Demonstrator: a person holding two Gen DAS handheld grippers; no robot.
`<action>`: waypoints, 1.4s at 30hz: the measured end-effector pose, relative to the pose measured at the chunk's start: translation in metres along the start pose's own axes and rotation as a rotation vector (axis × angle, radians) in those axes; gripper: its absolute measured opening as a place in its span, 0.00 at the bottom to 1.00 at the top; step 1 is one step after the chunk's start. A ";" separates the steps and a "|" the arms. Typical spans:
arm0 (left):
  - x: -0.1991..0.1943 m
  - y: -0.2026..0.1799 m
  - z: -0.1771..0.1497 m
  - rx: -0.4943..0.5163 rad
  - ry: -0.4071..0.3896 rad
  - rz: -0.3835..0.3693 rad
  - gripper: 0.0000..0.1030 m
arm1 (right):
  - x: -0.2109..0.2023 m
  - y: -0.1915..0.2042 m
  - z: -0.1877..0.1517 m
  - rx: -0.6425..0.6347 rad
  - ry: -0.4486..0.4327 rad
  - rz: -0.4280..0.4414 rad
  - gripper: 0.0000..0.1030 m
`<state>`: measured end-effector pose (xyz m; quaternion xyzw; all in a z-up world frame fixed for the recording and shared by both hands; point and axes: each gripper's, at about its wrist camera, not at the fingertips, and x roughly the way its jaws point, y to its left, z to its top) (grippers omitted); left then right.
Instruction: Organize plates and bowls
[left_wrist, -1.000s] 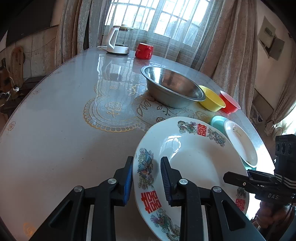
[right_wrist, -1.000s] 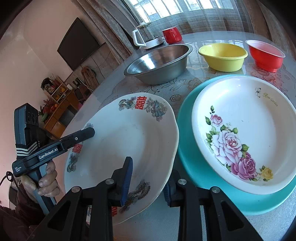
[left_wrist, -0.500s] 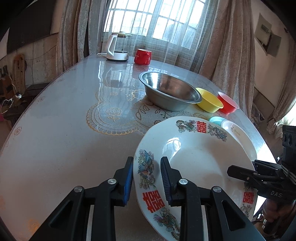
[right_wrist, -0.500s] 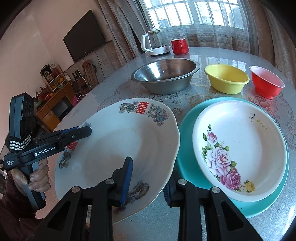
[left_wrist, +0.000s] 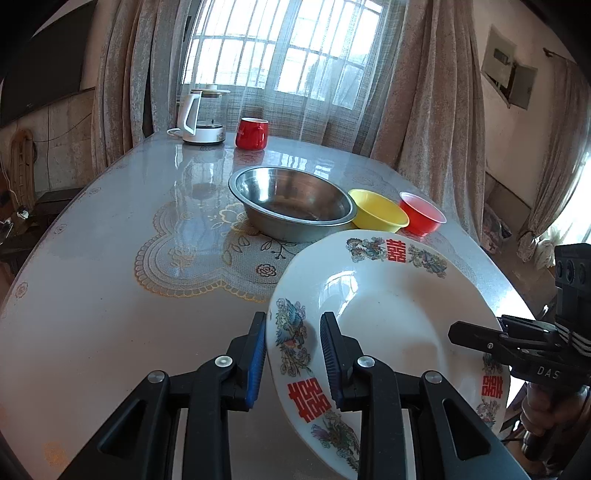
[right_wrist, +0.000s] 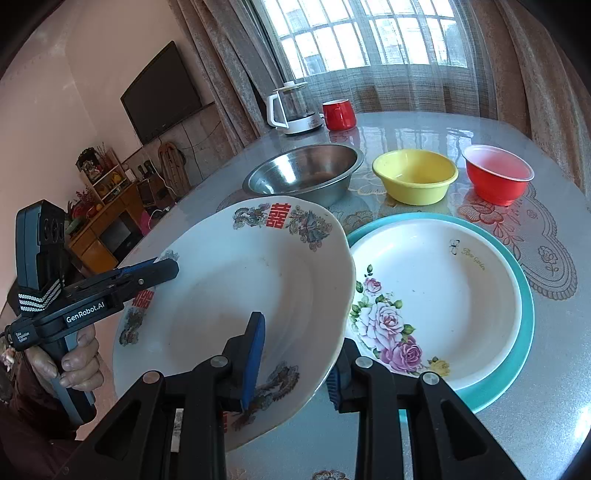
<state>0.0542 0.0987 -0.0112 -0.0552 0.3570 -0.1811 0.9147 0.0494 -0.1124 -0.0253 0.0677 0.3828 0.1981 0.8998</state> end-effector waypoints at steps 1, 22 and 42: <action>0.001 -0.004 0.001 0.002 -0.001 -0.006 0.28 | -0.003 -0.003 0.000 0.005 -0.004 -0.006 0.29; 0.047 -0.081 0.032 0.055 0.003 -0.058 0.28 | -0.043 -0.074 0.012 0.048 -0.041 -0.120 0.29; 0.101 -0.108 0.039 0.062 0.096 -0.036 0.28 | -0.010 -0.137 0.029 0.068 0.029 -0.249 0.29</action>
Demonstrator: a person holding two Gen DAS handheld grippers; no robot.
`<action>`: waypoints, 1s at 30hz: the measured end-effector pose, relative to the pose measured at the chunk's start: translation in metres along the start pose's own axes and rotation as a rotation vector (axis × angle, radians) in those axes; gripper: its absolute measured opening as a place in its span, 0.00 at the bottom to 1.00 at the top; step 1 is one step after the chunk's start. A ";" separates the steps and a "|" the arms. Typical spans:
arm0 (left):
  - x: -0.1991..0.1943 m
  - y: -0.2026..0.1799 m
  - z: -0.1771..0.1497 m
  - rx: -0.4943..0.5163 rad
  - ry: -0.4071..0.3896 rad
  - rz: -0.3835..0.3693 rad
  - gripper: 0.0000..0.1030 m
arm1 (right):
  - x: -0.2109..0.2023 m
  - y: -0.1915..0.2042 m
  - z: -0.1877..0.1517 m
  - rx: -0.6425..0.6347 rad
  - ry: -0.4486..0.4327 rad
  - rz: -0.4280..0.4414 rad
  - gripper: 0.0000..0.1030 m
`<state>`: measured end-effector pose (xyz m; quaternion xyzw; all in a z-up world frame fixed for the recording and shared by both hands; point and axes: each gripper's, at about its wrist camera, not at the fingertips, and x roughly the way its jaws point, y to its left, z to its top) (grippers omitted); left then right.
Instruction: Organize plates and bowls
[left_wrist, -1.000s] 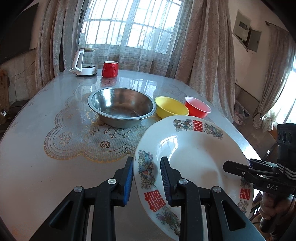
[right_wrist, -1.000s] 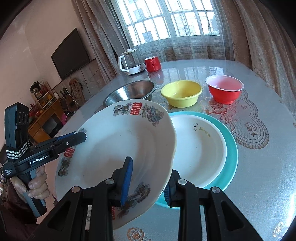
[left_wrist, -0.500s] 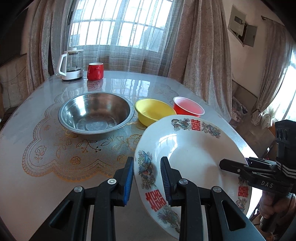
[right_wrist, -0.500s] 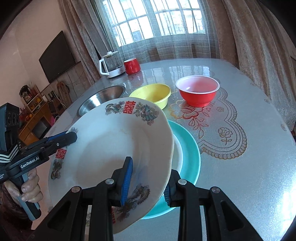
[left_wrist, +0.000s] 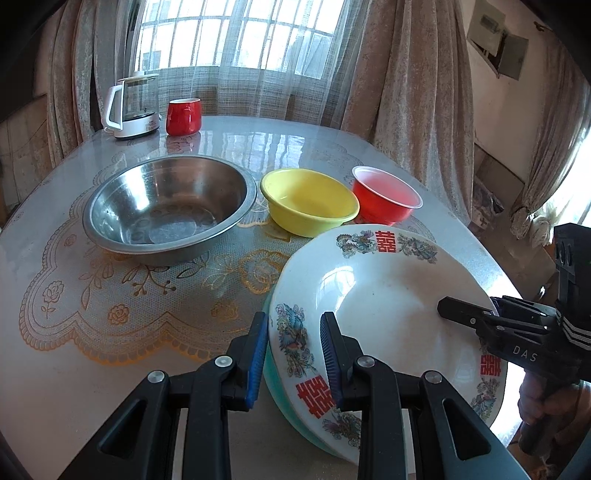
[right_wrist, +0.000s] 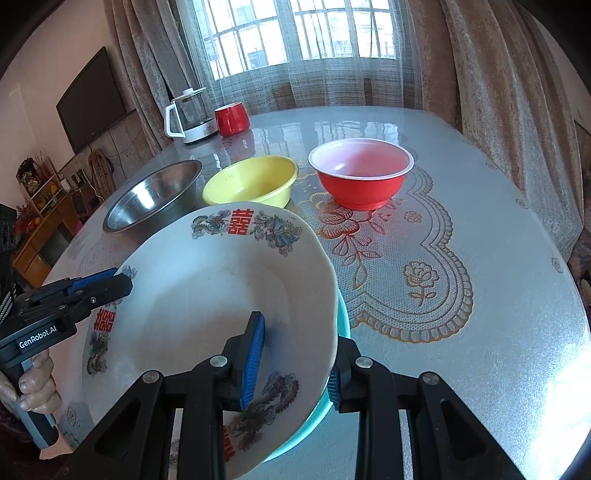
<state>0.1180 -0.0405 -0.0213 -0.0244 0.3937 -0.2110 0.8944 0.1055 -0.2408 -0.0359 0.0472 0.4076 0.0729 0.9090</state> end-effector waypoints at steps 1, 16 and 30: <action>0.001 -0.001 0.000 0.004 0.003 0.000 0.28 | 0.002 -0.002 0.000 0.004 0.004 -0.004 0.29; -0.005 0.003 0.003 -0.030 -0.017 -0.016 0.28 | 0.006 -0.002 -0.006 0.003 -0.016 0.001 0.32; -0.008 0.003 0.002 -0.046 -0.021 -0.023 0.28 | 0.006 -0.004 -0.008 0.042 -0.010 0.042 0.38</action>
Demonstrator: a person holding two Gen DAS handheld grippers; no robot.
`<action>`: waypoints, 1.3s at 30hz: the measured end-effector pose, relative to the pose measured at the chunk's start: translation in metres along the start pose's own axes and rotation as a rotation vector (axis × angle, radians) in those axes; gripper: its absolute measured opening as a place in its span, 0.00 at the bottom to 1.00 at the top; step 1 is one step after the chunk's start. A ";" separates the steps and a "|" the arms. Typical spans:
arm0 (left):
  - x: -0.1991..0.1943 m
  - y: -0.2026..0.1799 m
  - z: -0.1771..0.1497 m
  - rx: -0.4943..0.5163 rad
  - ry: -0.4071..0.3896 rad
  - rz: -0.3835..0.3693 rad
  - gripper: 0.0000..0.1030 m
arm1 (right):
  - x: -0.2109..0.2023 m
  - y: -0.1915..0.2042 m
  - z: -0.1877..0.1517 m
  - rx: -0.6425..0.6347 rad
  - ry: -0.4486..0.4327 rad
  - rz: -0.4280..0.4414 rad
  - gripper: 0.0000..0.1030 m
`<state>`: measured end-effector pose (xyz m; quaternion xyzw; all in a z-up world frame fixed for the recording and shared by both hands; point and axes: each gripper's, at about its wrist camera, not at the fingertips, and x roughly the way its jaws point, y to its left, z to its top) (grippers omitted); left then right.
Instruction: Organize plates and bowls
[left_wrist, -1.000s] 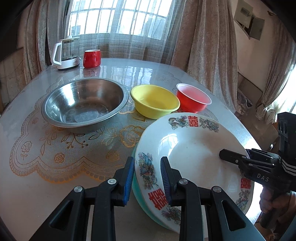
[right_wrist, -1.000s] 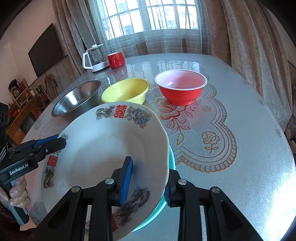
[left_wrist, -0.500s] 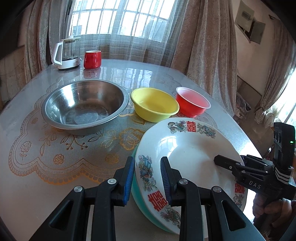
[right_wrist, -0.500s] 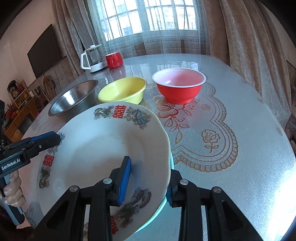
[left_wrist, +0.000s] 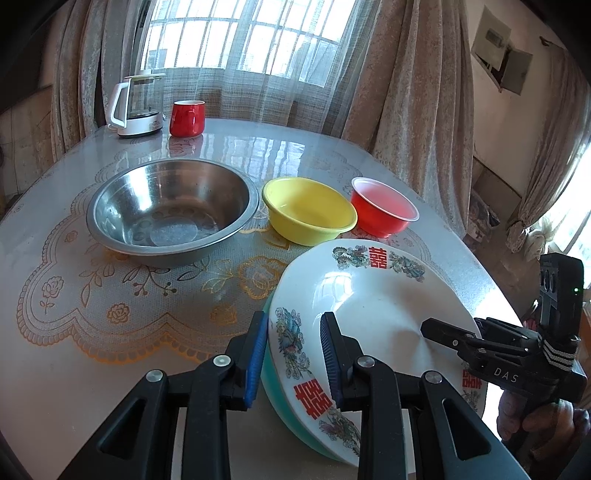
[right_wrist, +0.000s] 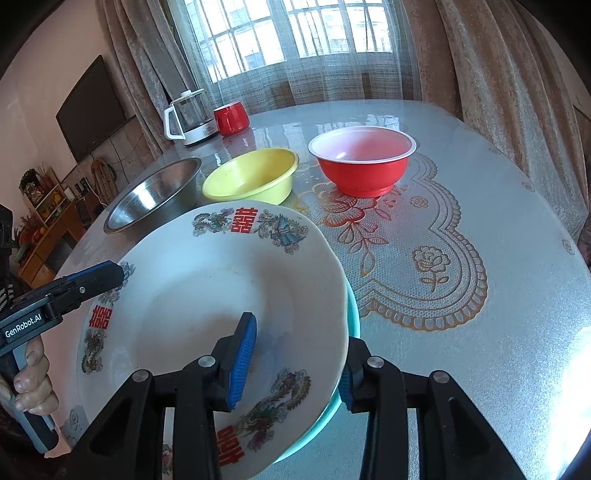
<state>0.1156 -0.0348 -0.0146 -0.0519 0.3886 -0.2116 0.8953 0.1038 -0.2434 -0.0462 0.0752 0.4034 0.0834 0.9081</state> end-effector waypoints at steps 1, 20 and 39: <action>0.000 0.000 0.000 -0.001 0.000 0.000 0.28 | -0.002 0.000 0.000 0.003 -0.007 -0.003 0.38; 0.003 -0.006 -0.009 0.036 0.008 0.030 0.30 | -0.022 -0.002 -0.011 0.039 -0.082 -0.074 0.25; -0.016 0.009 -0.014 -0.029 -0.016 0.109 0.35 | -0.020 0.000 -0.009 0.045 -0.049 -0.094 0.35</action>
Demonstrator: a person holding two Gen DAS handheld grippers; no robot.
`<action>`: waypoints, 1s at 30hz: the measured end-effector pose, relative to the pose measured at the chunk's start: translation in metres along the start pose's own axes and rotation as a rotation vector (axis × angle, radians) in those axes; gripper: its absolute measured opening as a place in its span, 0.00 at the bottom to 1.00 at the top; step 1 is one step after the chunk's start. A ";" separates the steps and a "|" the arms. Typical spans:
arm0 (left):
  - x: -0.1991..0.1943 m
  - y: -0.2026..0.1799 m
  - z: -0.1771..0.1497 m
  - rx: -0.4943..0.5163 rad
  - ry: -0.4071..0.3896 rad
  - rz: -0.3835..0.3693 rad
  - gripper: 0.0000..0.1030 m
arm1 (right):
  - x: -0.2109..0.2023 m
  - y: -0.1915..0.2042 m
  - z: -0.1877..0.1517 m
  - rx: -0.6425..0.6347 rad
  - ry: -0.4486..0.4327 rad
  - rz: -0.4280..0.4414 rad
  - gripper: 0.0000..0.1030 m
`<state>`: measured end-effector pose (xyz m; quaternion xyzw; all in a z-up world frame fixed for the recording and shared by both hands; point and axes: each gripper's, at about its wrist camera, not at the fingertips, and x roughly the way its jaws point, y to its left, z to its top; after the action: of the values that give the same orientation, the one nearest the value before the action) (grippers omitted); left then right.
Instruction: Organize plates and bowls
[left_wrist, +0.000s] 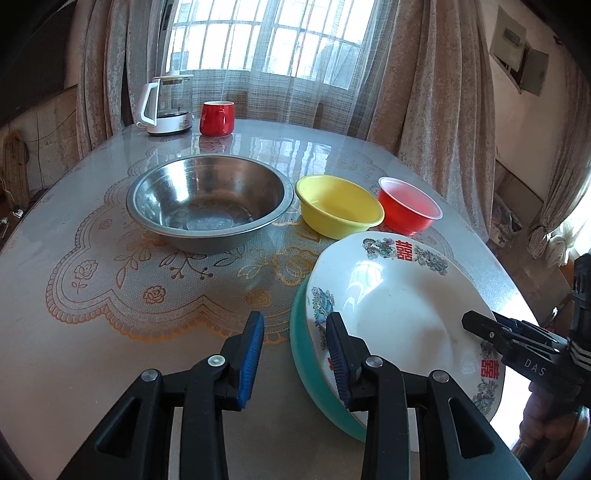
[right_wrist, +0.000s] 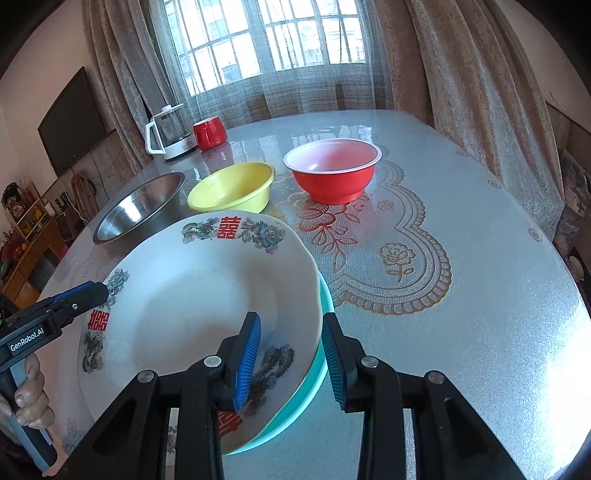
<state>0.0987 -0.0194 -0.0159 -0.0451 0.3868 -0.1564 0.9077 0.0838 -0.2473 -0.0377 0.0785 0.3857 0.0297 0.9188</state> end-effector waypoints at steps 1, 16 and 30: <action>-0.001 0.000 0.000 0.001 -0.004 0.006 0.35 | -0.001 -0.001 0.000 0.004 -0.002 -0.001 0.37; -0.012 0.016 -0.003 -0.006 -0.019 0.067 0.37 | -0.021 -0.010 0.024 0.108 -0.058 -0.006 0.51; -0.020 0.048 -0.011 -0.033 -0.007 0.107 0.41 | -0.006 0.048 0.039 0.079 0.014 0.218 0.51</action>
<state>0.0898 0.0332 -0.0191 -0.0397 0.3881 -0.1013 0.9152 0.1072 -0.2051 0.0013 0.1560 0.3823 0.1145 0.9035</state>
